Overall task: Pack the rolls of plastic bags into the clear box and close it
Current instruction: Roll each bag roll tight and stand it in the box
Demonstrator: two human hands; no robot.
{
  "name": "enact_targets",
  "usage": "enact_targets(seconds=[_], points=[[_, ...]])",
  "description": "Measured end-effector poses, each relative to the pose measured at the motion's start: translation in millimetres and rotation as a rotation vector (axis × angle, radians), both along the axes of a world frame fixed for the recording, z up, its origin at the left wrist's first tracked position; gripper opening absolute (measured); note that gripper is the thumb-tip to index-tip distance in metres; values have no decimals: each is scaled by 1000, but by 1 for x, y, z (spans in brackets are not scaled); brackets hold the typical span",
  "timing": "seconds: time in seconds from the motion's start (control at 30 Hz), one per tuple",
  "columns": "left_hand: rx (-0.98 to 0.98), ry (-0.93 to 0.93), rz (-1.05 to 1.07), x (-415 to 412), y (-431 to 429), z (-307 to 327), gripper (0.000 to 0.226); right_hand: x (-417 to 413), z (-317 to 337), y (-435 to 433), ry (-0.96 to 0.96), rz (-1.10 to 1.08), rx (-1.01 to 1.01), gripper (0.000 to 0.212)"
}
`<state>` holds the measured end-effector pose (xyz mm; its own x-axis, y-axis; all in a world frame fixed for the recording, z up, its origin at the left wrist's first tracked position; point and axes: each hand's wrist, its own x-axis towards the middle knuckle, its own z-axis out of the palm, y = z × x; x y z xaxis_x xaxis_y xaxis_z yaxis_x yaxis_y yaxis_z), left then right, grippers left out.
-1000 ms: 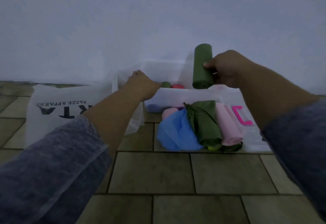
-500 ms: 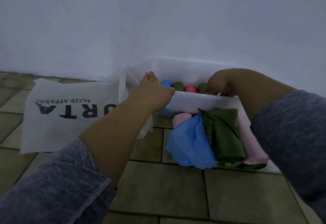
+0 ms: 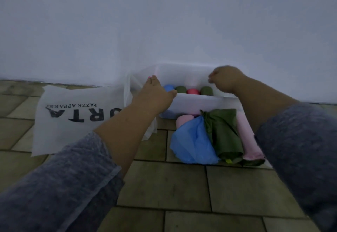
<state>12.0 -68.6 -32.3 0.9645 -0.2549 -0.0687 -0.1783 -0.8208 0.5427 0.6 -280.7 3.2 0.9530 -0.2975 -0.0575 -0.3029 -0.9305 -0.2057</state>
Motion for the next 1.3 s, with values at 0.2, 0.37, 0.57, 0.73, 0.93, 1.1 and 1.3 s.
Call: enact_targets(seconds=[0.2,0.37,0.57,0.73,0.93,1.1,1.3], points=[[-2,-144,-147,-66,46,2,61,-96,28,22,35,26,-68,30],[568,223,-439,-128,67,-34,48,-138,-14,53,239,-65,-221,49],[646,221,-436,-145,67,-57,50,-135,-49,68,69,-188,-11,69],[631,171,-428,-148,74,-58,50,-157,-45,60,-135,-339,260,89],[583,92,-440,-156,89,-69,71,-228,-67,85,-296,-289,469,85],[535,-26,-452,-160,97,-77,77,-270,-110,119,-157,-35,118,86],[246,156,-330,-150,111,-49,58,-264,-96,107,-105,-177,315,83]])
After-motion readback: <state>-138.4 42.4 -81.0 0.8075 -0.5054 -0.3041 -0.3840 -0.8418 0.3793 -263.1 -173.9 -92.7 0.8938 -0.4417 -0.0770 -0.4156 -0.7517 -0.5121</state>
